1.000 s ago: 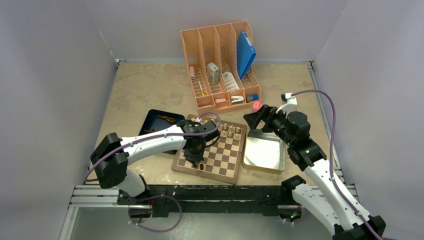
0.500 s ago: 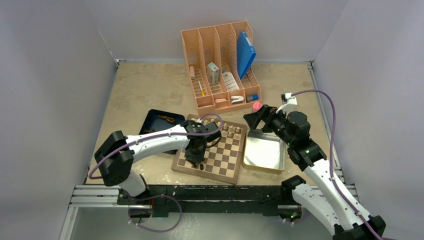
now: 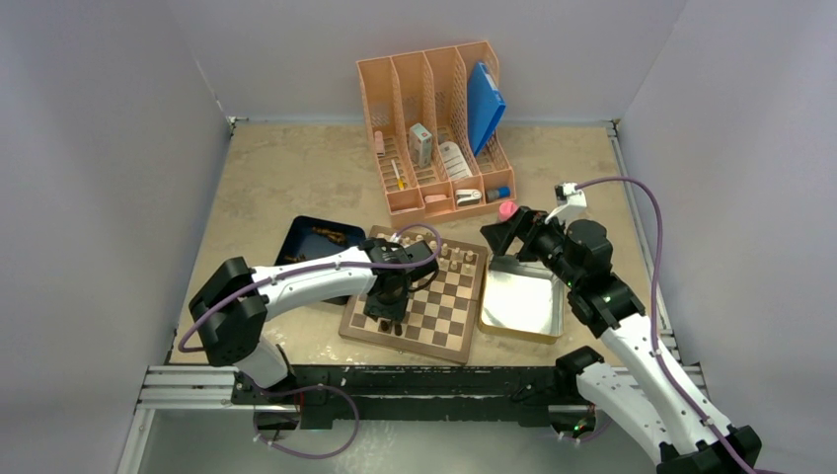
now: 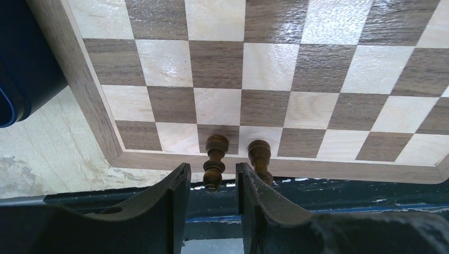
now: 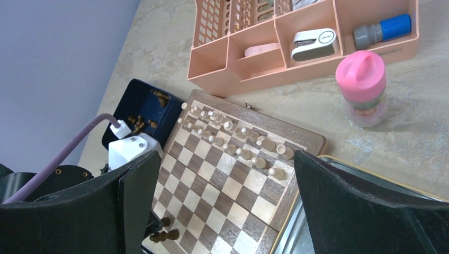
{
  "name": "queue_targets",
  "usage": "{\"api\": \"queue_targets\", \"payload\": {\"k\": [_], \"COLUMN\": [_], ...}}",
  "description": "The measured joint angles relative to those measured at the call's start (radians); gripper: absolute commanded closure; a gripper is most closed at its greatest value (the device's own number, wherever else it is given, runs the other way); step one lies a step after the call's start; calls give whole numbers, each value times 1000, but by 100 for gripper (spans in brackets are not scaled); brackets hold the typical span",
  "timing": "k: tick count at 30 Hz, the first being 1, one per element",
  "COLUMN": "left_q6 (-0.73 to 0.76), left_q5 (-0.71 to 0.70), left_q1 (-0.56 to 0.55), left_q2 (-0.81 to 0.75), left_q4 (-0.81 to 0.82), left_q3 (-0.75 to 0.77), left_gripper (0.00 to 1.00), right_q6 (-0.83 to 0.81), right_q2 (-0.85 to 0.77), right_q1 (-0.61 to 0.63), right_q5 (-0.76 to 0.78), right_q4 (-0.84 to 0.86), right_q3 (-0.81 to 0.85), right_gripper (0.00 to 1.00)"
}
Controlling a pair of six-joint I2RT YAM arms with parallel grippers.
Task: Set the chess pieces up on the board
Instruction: Place the chess piece on the chessboard, then pick up the chess piece from the storage box.
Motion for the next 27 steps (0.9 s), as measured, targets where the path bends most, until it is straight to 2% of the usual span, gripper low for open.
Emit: {"api": "queue_targets", "payload": {"k": [11,16,27], "left_q6": [12,58,271], "left_q5": [-53,-63,-6], "left_q1": [7,62,320], "left_q2": [-7,-39,-112], "left_q4": [-3,14,143], "left_q3": [51,88,106], "left_gripper": [41,39,42], "right_q6": [-13,-20,-21], "right_q2": [15,13,-10], "right_q1": [0,0,0], "right_q5": [-19,-45,-64], "right_q4": [-25,-41,-46], "right_q3": [68,69,69], "right_gripper": [1,1,4]}}
